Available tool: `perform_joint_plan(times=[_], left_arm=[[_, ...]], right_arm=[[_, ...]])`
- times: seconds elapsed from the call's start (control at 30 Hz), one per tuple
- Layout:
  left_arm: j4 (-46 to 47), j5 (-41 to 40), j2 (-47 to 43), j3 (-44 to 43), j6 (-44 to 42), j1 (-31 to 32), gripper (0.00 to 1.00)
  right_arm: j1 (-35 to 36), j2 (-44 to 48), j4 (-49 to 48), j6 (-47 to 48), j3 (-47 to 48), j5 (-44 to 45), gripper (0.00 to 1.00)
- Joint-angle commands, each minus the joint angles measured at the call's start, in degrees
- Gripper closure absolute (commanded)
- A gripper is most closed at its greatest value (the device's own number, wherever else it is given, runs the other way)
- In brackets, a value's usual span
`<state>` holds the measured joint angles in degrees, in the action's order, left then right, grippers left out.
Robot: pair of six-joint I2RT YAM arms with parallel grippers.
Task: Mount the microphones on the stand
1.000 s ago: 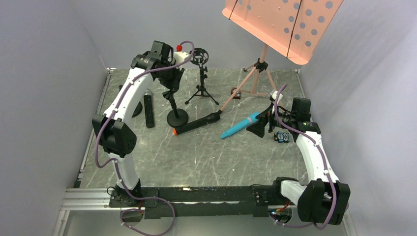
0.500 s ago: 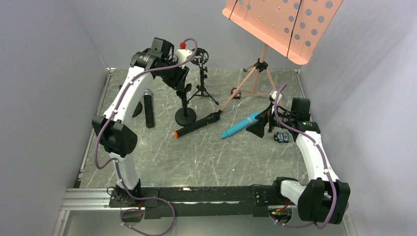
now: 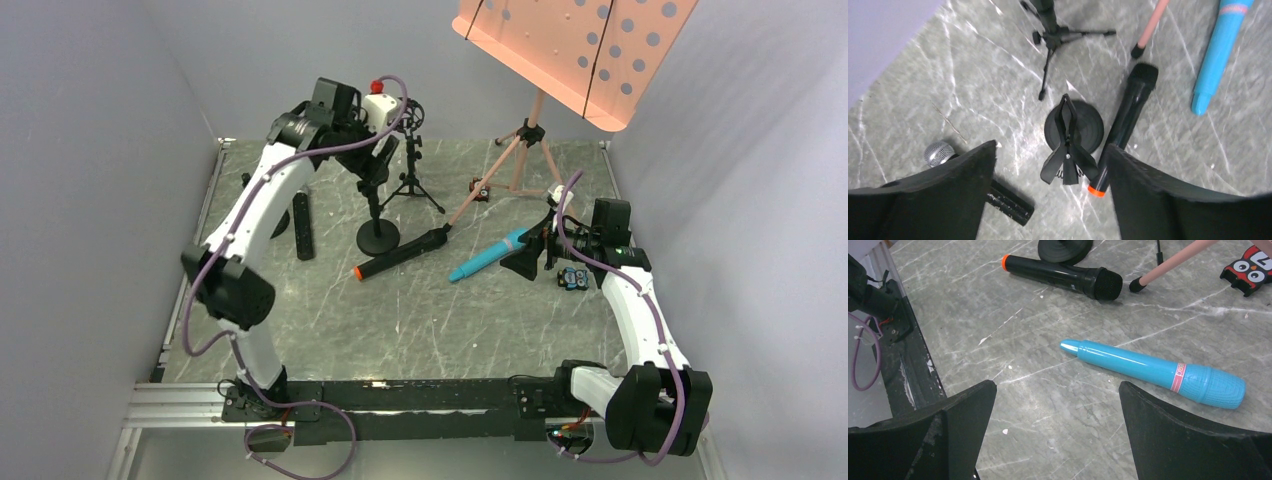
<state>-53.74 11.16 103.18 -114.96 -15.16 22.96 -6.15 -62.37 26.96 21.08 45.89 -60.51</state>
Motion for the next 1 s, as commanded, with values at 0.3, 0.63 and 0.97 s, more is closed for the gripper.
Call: perform_joint_plan(times=[0.3,0.63,0.97], left_arm=[[31.4,17.0,-40.1,48.7,20.3,-0.1,0.01],[37.1,3.2,-36.4,57.7,27.2,15.0,0.02],[42.5,3.9,-15.3,47.1,24.3,22.4,0.04]], right_arm=[[0.4,0.4,-1.3,2.1,0.6,-2.2,0.00],[0.2,0.2,-1.7,1.0,0.5,-1.2,0.00],[-0.2,-0.5,-3.2,-2.1,0.8,-0.7,0.00]])
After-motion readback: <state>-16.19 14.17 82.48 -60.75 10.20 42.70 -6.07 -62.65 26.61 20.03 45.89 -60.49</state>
